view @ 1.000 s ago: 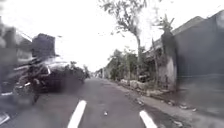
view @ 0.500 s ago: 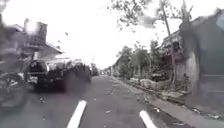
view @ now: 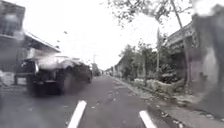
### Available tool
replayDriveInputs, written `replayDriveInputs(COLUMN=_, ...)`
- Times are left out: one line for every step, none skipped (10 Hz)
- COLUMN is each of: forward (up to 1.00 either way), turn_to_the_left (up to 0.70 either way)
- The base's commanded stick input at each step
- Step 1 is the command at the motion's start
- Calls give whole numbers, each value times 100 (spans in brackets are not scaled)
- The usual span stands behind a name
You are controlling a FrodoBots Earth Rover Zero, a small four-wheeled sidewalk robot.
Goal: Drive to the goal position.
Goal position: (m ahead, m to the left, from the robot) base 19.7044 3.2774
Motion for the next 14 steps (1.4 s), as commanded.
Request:
replayDriveInputs(forward=100, turn_to_the_left=1)
replayDriveInputs(forward=100, turn_to_the_left=2)
replayDriveInputs(forward=100, turn_to_the_left=2)
replayDriveInputs(forward=100, turn_to_the_left=7)
replayDriveInputs(forward=100, turn_to_the_left=11)
replayDriveInputs(forward=100, turn_to_the_left=2)
replayDriveInputs(forward=100, turn_to_the_left=4)
replayDriveInputs(forward=100, turn_to_the_left=13)
replayDriveInputs(forward=100, turn_to_the_left=19)
replayDriveInputs(forward=100, turn_to_the_left=4)
replayDriveInputs(forward=100, turn_to_the_left=4)
replayDriveInputs(forward=100, turn_to_the_left=12)
replayDriveInputs(forward=100, turn_to_the_left=11)
replayDriveInputs(forward=100, turn_to_the_left=12)
